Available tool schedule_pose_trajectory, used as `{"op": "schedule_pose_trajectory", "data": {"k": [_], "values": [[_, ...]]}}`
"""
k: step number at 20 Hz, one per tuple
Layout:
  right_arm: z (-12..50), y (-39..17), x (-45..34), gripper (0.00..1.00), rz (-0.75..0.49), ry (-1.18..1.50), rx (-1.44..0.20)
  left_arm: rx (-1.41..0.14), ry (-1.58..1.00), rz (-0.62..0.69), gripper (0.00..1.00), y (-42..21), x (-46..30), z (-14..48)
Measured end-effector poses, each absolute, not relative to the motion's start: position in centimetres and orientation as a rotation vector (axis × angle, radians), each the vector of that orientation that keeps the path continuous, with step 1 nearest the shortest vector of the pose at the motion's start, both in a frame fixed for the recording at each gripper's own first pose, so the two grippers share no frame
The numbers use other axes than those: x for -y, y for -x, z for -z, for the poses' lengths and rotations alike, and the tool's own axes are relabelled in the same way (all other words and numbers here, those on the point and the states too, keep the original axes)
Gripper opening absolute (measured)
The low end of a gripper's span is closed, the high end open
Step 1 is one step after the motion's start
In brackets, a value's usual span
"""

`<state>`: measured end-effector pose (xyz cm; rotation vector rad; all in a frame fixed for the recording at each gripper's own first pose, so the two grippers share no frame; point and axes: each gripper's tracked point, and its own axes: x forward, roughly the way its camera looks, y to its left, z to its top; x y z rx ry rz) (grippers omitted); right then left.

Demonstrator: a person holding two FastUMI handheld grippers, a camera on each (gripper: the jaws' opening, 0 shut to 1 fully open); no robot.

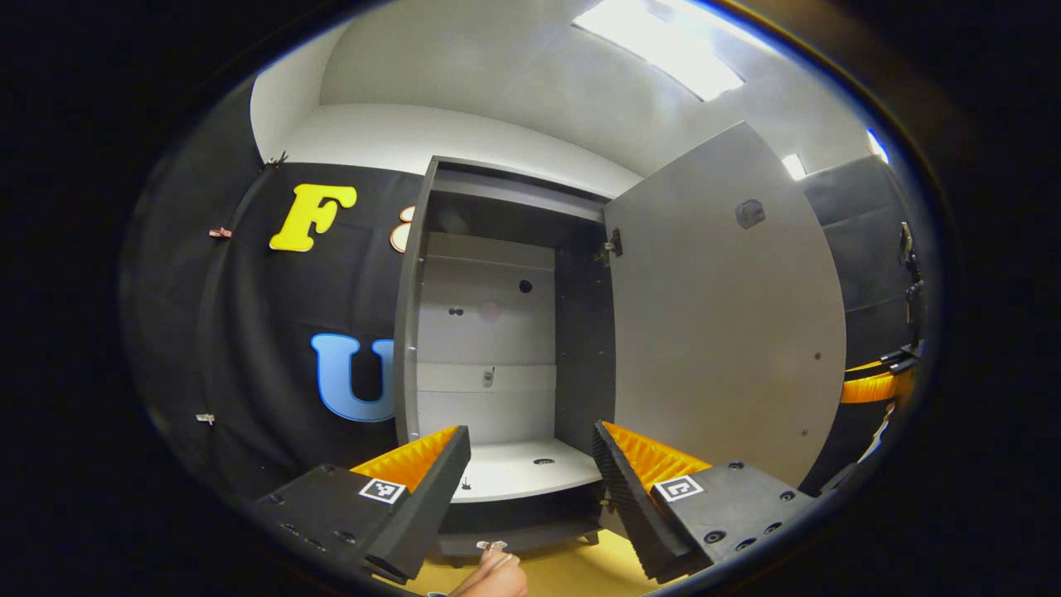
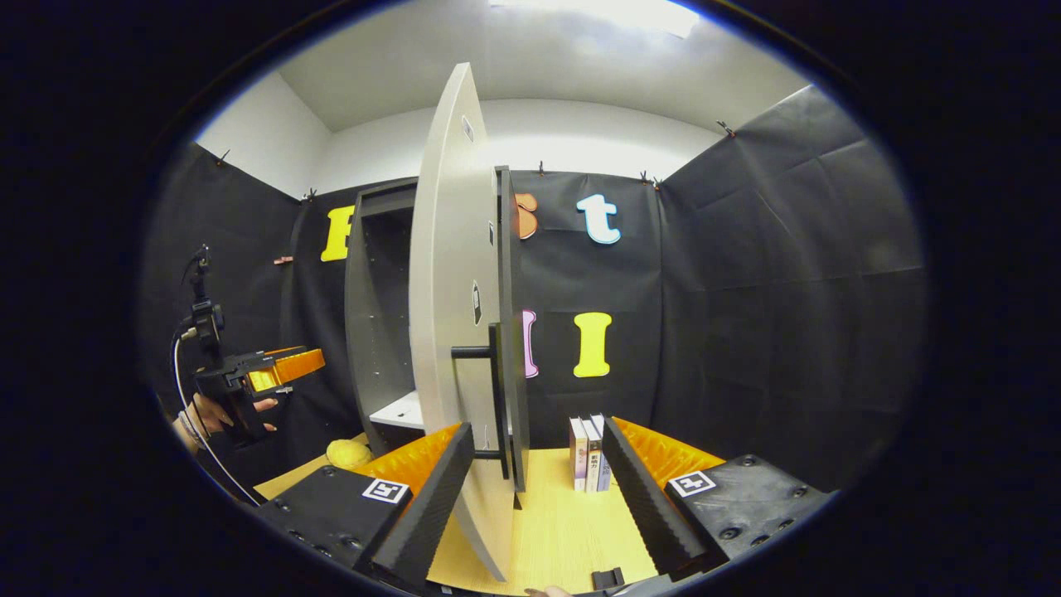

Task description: Open the cabinet door with the right hand, grasp the bottle in the cabinet with the left hand and place it on the coaster, then close the cabinet door with the right hand.

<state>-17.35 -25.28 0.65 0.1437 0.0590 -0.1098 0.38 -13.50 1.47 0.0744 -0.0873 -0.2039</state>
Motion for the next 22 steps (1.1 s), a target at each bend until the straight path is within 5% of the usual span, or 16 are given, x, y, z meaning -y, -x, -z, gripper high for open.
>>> {"op": "schedule_pose_trajectory", "data": {"k": [10,22], "values": [[-0.7,14.4,24.5,0.97,-0.012,-0.147,-0.041,0.058,-0.104,0.118,0.93,0.7,12.1,-0.6],[-0.5,11.4,13.1,0.97,0.04,-0.127,-0.067,0.035,-0.083,0.266,0.94,-0.9,5.3,0.3]]}}
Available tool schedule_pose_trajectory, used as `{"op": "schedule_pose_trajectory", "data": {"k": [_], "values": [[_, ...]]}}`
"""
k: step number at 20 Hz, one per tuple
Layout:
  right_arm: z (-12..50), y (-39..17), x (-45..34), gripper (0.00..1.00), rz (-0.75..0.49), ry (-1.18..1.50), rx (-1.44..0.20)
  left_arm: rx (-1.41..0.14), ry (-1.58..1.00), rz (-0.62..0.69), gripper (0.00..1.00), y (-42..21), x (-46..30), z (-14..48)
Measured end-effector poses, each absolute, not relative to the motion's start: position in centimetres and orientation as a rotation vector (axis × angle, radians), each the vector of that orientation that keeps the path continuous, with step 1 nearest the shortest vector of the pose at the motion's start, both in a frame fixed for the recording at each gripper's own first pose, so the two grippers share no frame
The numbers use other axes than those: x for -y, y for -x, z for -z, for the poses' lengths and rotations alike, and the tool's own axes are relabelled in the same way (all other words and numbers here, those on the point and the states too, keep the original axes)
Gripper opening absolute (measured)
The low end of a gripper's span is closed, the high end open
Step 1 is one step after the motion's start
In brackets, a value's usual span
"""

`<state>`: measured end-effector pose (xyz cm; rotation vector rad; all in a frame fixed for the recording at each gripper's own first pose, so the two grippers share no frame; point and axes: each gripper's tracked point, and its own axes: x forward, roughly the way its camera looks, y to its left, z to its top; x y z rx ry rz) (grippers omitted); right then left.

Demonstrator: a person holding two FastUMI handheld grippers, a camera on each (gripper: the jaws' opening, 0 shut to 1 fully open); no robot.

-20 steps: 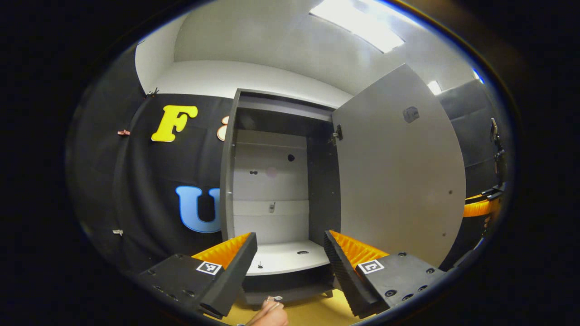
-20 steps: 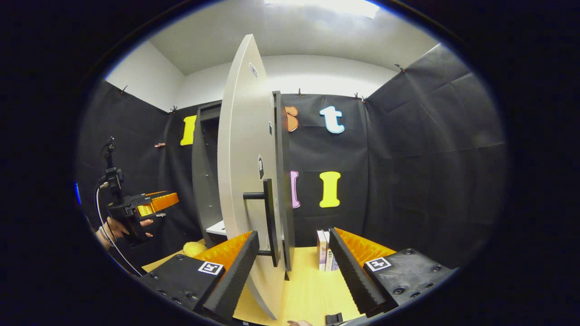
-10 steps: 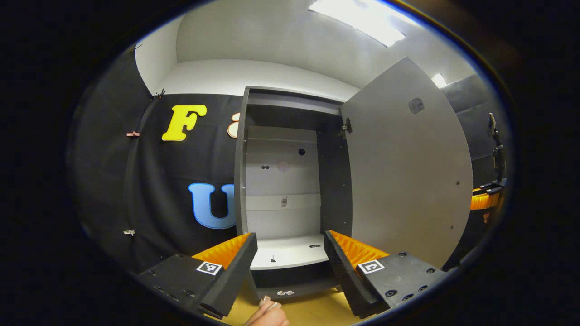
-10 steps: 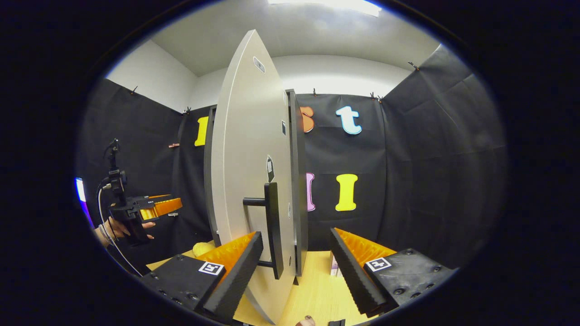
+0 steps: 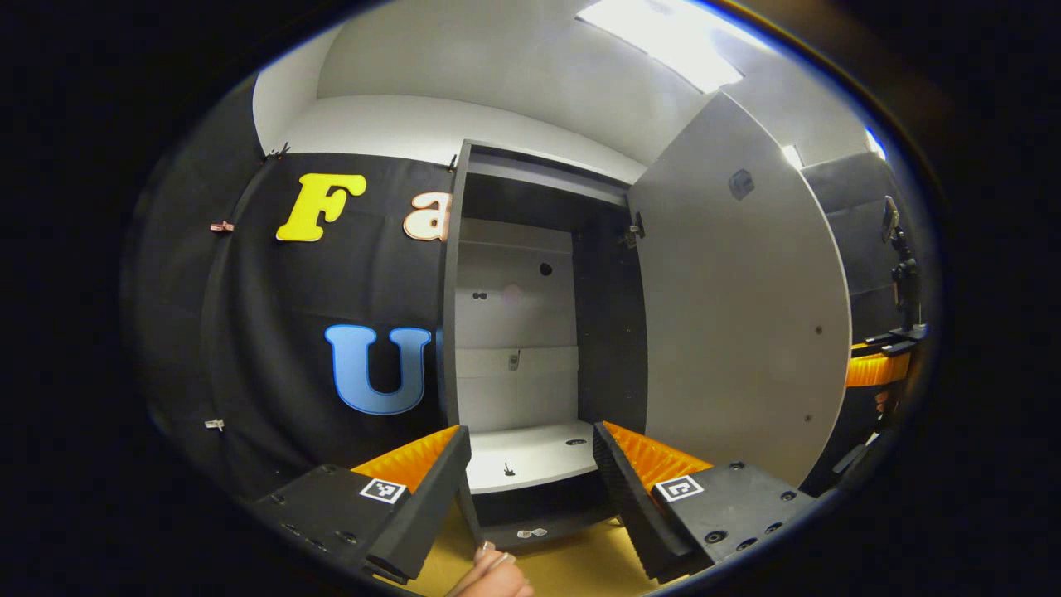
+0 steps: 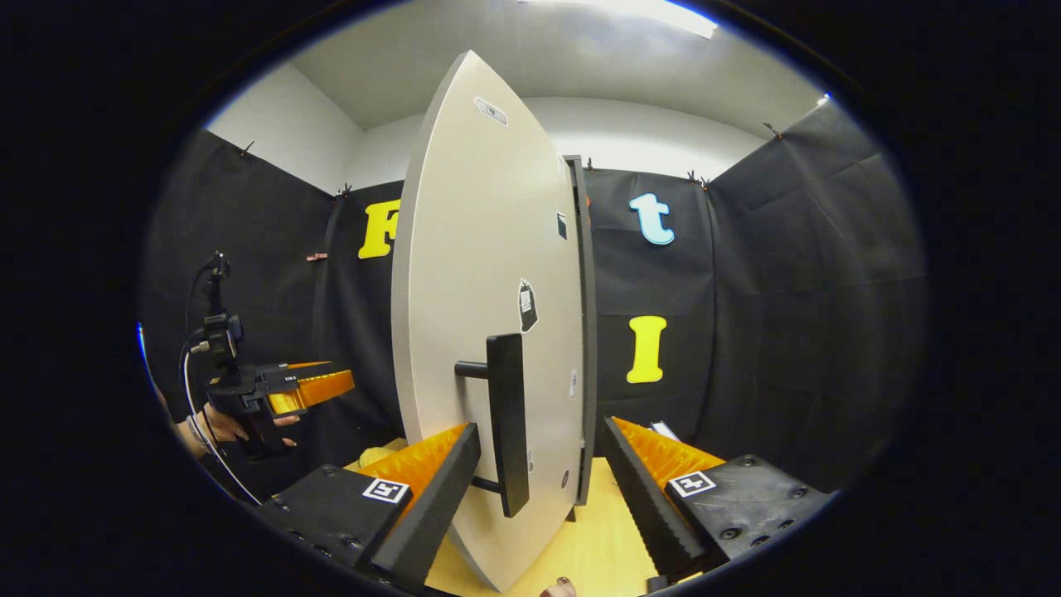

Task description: Open the cabinet door with the right hand, grasp the bottle in the cabinet with the left hand and place it on the coaster, then close the cabinet door with the right hand.

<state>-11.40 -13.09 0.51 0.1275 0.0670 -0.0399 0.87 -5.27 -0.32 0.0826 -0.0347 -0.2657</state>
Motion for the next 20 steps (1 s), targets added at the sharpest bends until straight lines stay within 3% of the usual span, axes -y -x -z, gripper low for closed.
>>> {"op": "schedule_pose_trajectory", "data": {"k": [10,20], "values": [[-0.2,6.9,1.3,0.98,-0.013,-0.12,-0.067,0.029,-0.128,0.284,0.93,-0.5,-4.1,0.6],[-0.2,7.8,2.1,0.98,0.002,-0.102,-0.066,0.016,-0.088,0.287,0.93,1.4,-3.6,0.6]]}}
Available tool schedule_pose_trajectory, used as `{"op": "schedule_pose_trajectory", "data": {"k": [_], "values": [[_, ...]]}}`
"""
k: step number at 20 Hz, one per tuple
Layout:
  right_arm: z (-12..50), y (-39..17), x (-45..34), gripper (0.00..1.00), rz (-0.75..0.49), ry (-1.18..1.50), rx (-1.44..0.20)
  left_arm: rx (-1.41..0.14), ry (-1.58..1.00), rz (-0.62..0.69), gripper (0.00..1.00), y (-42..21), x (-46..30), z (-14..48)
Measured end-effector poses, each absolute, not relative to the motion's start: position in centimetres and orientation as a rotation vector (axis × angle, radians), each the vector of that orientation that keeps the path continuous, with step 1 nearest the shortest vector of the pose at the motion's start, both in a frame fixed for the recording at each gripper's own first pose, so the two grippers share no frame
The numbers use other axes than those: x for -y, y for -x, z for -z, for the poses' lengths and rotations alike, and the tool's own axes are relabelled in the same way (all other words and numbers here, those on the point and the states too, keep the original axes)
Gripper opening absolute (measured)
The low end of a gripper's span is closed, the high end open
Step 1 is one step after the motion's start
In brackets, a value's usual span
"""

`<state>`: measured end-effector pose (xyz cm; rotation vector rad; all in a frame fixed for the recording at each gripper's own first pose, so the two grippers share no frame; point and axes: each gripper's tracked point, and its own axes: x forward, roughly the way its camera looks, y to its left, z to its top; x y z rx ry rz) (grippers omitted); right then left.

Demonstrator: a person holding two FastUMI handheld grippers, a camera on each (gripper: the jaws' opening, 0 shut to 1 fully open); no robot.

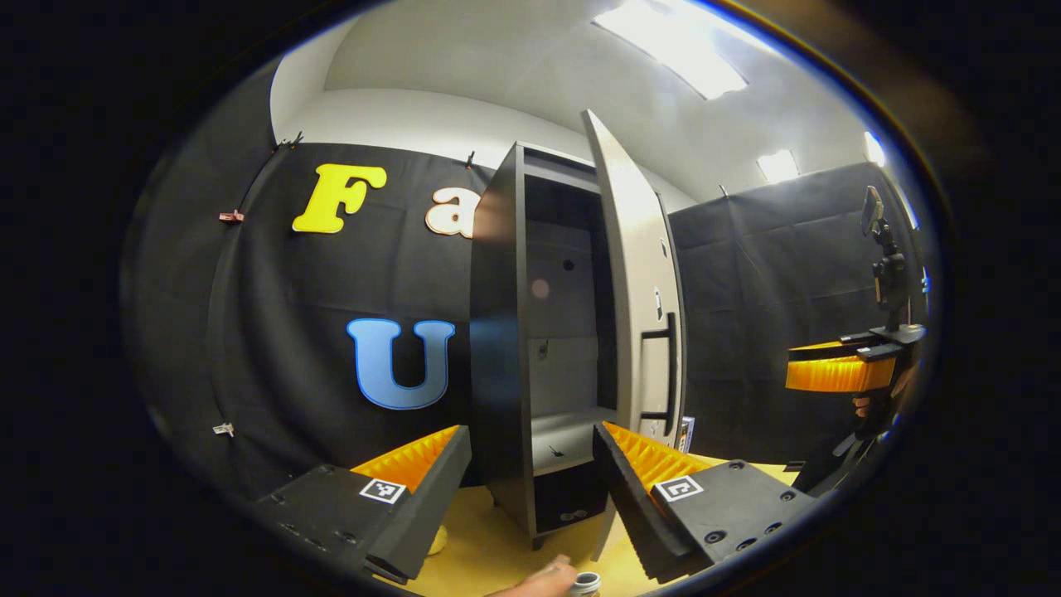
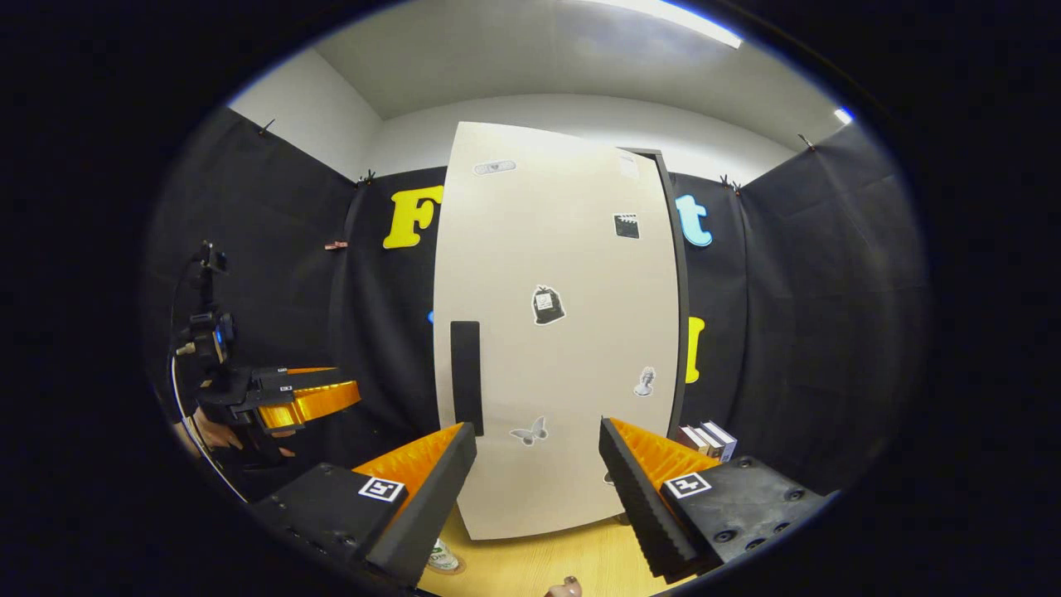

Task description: Open the cabinet door with the right hand, grasp the bottle in the cabinet with the left hand and place it on the coaster, then close the cabinet door with the right hand.

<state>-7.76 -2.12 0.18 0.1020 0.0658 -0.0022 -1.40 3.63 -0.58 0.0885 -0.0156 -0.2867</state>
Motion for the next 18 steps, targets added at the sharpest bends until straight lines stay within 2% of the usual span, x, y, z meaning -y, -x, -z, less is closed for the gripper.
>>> {"op": "schedule_pose_trajectory", "data": {"k": [8,18], "values": [[0.4,6.9,8.5,0.98,0.016,-0.09,-0.077,0.046,-0.075,0.247,0.93,1.5,2.7,-0.6],[1.1,5.9,13.4,0.98,-0.077,-0.11,-0.095,0.048,-0.099,0.097,0.93,1.0,8.4,0.0]]}}
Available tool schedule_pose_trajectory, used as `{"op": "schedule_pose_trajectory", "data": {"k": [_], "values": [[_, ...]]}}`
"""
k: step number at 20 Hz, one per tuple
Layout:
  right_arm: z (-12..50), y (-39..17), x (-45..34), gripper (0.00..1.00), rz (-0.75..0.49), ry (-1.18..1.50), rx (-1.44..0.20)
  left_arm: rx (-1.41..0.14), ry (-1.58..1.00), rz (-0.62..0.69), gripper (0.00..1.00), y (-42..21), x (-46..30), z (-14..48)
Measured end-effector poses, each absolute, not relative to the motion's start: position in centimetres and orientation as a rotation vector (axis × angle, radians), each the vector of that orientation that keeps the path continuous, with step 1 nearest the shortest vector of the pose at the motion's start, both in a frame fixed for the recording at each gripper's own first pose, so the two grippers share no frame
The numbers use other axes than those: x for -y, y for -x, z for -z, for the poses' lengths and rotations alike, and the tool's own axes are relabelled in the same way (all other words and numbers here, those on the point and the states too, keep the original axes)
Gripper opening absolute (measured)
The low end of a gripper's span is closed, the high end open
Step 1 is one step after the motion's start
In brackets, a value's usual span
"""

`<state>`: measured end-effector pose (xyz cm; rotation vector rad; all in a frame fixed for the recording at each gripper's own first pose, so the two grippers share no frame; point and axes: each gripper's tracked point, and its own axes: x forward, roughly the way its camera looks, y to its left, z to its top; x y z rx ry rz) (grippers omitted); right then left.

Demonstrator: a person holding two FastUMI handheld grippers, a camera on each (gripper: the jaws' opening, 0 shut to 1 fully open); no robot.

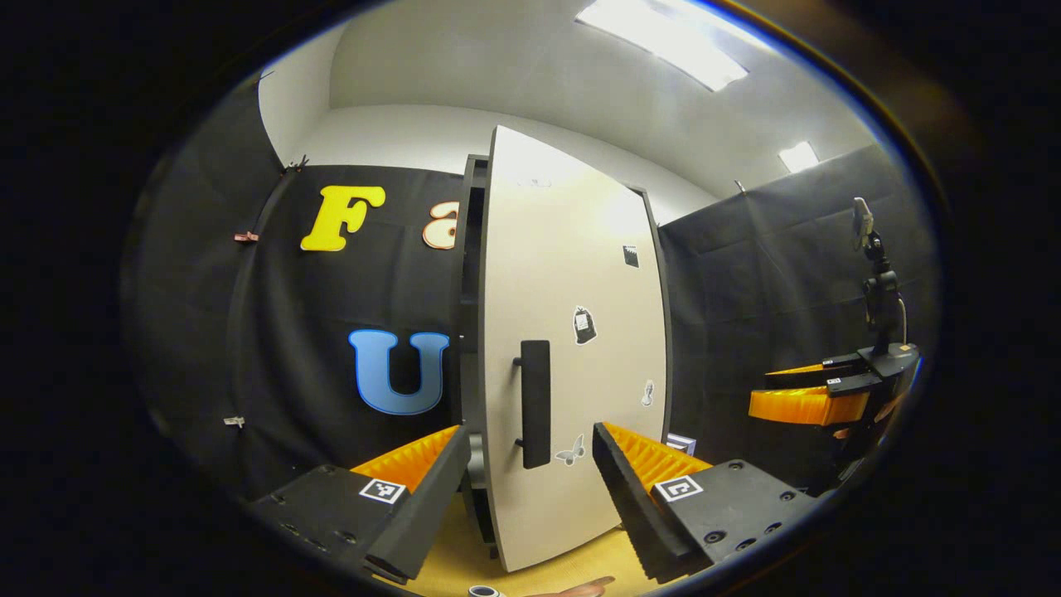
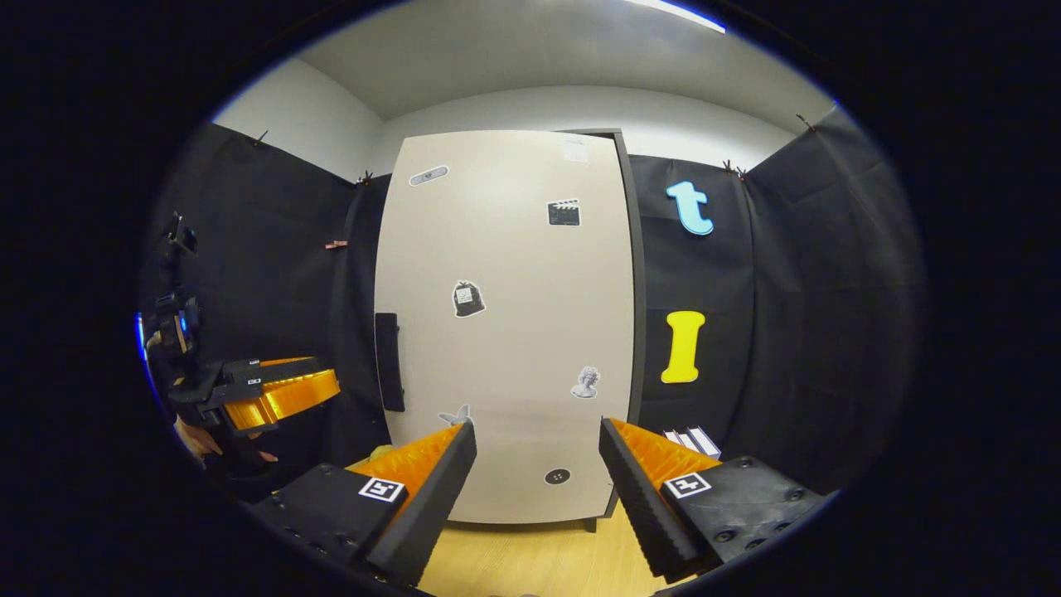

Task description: Open the cabinet door with the right hand, grasp the bottle in the cabinet with the left hand and place it on the coaster, then close the cabinet door with the right hand.

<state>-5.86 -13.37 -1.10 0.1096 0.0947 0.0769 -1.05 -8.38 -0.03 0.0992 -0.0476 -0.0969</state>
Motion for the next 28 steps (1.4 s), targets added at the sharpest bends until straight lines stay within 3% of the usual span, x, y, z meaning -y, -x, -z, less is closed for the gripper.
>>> {"op": "schedule_pose_trajectory", "data": {"k": [3,10,28], "values": [[1.1,5.9,14.2,0.98,-0.077,-0.092,-0.084,0.042,-0.124,0.018,0.93,1.1,9.0,0.7],[1.0,6.4,15.0,0.98,-0.069,-0.022,-0.045,0.037,-0.117,-0.018,0.93,1.9,10.5,0.8],[0.9,6.2,14.1,0.98,-0.053,-0.013,-0.032,0.039,-0.107,0.009,0.93,0.5,10.4,1.0]]}}
